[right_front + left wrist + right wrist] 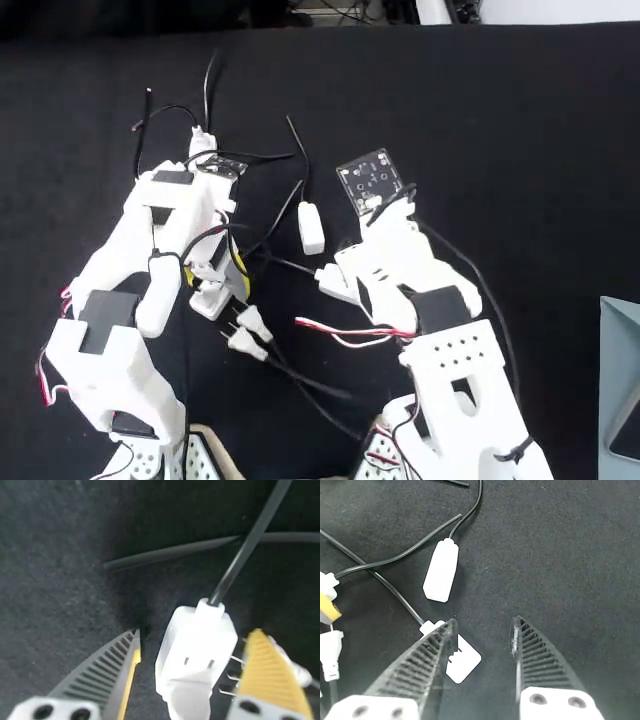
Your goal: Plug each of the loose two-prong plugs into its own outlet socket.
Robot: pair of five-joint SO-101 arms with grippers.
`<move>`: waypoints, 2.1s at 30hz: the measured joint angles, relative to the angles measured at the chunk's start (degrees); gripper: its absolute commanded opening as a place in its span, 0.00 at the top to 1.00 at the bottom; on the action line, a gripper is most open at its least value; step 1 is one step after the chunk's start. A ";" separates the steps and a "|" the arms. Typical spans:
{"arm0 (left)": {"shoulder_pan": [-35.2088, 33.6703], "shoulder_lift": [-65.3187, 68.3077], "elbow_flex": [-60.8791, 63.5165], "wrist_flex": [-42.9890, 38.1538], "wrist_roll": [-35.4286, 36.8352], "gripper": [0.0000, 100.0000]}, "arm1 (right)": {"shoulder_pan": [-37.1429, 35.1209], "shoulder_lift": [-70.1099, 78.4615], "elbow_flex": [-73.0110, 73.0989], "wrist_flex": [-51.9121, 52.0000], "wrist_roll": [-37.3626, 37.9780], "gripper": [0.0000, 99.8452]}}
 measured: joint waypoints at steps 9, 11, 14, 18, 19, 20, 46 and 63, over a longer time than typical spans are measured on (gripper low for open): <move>0.09 0.09 -2.02 -0.09 -3.16 0.97 | 0.00 0.00 0.00 0.00 0.00 0.82; -0.09 -0.79 -3.60 0.53 -3.16 0.97 | 0.00 0.00 0.00 0.00 0.00 0.82; -0.09 -3.08 -6.51 0.79 -3.16 0.97 | 0.00 0.00 0.00 0.00 0.00 0.82; -1.41 -3.96 -11.60 0.62 -3.16 0.97 | 0.00 0.00 0.00 0.00 0.00 0.82; -2.20 -3.96 -12.66 -0.26 -3.16 0.97 | 0.00 0.00 0.00 0.00 0.00 0.82; -3.08 -3.78 -13.54 -1.41 -3.16 0.97 | 0.00 0.00 0.00 0.00 0.00 0.82; -2.73 -15.65 -15.74 -1.14 2.73 0.67 | 9.76 -0.09 -1.67 -1.41 0.00 0.82; 15.65 4.13 -16.70 -11.25 18.11 0.67 | 13.71 -0.44 -2.64 -1.41 0.00 0.82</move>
